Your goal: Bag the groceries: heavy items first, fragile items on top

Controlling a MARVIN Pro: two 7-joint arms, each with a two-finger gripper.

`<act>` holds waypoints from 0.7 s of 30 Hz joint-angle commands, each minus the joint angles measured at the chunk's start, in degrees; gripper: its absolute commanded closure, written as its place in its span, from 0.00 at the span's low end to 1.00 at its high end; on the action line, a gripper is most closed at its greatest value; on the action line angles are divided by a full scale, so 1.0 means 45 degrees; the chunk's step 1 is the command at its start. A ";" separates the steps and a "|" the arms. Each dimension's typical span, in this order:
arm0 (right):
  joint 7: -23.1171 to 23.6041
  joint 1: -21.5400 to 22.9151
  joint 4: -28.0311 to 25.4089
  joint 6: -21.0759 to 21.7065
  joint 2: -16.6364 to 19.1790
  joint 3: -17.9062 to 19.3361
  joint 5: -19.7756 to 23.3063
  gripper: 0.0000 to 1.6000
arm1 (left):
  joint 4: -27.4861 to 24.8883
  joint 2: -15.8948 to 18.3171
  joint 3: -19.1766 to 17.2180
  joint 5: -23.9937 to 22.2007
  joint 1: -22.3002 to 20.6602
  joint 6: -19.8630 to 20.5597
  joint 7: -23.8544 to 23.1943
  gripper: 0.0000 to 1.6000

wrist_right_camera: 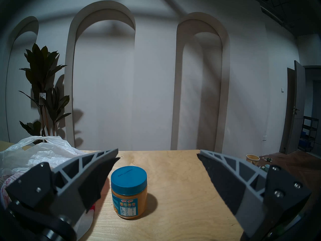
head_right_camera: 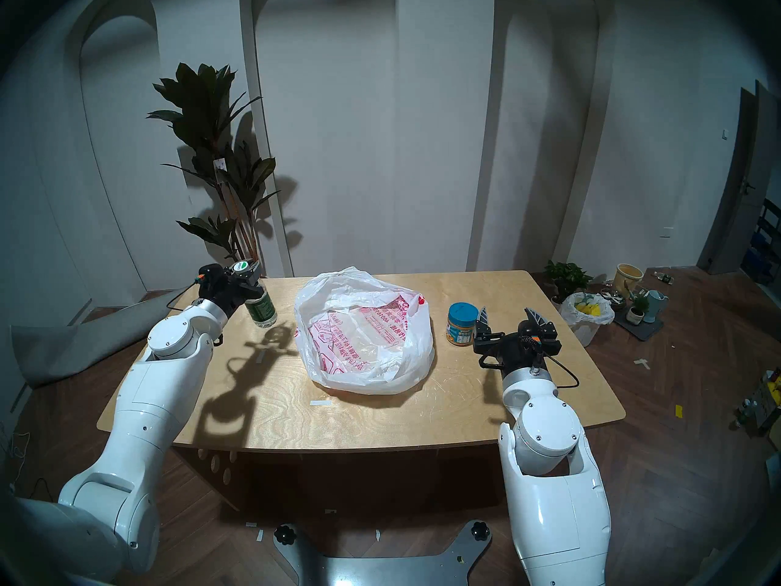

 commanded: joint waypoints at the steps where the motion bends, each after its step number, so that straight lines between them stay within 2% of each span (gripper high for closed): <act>1: -0.0008 0.0087 -0.0262 -0.0068 -0.0010 -0.0012 0.0003 0.00 | -0.1435 0.0746 0.0175 -0.0090 -0.1066 0.0067 -0.1322 1.00; 7: -0.0013 0.0087 -0.0265 -0.0069 -0.0009 -0.0014 0.0004 0.00 | -0.2240 0.0845 0.0696 -0.0282 -0.1452 0.0574 -0.2590 1.00; 10: -0.0017 0.0079 -0.0281 -0.0068 -0.0010 -0.0015 0.0005 0.00 | -0.2592 0.0786 0.1047 -0.0376 -0.1640 0.1237 -0.3055 1.00; 15: -0.0022 0.0073 -0.0292 -0.0067 -0.0010 -0.0017 0.0007 0.00 | -0.2522 0.0158 0.1534 -0.0737 -0.2185 0.2564 -0.3368 1.00; 21: -0.0027 0.0062 -0.0312 -0.0063 -0.0011 -0.0019 0.0008 0.00 | -0.1757 -0.0521 0.2038 -0.0820 -0.2825 0.3621 -0.3381 1.00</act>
